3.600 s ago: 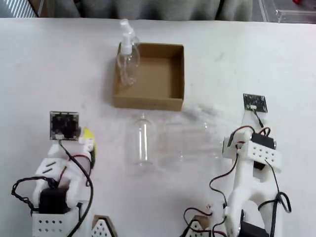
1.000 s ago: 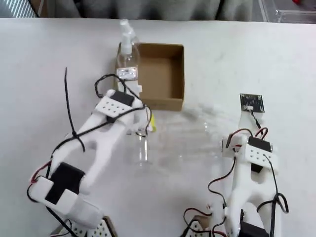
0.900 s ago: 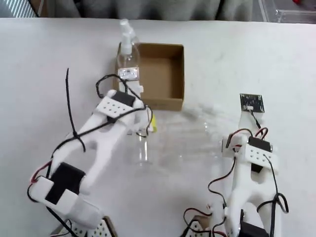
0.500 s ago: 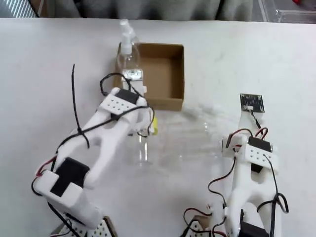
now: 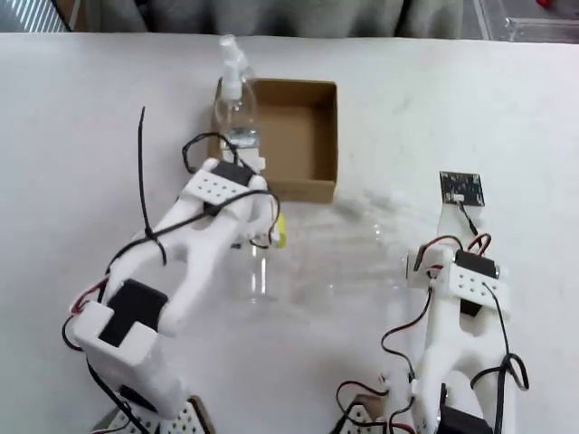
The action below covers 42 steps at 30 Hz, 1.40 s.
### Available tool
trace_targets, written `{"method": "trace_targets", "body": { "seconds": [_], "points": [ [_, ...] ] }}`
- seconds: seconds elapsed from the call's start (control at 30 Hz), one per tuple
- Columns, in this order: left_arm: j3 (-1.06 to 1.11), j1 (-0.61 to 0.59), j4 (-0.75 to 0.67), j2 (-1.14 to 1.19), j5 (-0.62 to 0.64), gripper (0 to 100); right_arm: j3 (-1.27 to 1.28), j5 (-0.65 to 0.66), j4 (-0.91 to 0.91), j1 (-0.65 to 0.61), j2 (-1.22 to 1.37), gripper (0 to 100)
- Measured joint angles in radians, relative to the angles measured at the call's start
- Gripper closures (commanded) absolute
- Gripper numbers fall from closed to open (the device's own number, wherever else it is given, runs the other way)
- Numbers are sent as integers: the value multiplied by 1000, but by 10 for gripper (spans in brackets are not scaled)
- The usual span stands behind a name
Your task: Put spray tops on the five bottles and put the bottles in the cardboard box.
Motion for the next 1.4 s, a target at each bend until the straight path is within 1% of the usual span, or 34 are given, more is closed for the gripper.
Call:
{"method": "trace_targets", "body": {
  "seconds": [0.1,0.13,0.23,0.27,0.33,0.47,0.73,0.9,1.0,1.13,1.27,1.4],
  "points": [
    [-2,2,-3,2,0,753,0,0,0,0,0,983],
    [-2,2,-3,2,0,778,0,0,0,0,0,983],
    [-2,3,-11,2,-11,922,0,0,0,0,0,983],
    [-2,3,-18,2,-29,950,0,0,0,0,0,983],
    [-2,5,-32,2,-61,924,0,0,0,0,0,983],
    [-2,5,-40,2,-95,984,0,0,0,0,0,983],
    [-2,5,-40,2,-103,980,0,0,0,0,-12,983],
    [-3,3,28,-29,-104,980,0,0,0,0,-12,983],
    [-3,3,92,-121,-106,980,0,0,0,0,-12,983],
    [6,2,169,-299,-106,980,0,0,0,0,-12,983],
    [109,3,175,-531,-106,980,0,0,0,0,-12,983],
    [247,2,133,-796,-106,980,0,0,0,0,-12,983]
  ]
}}
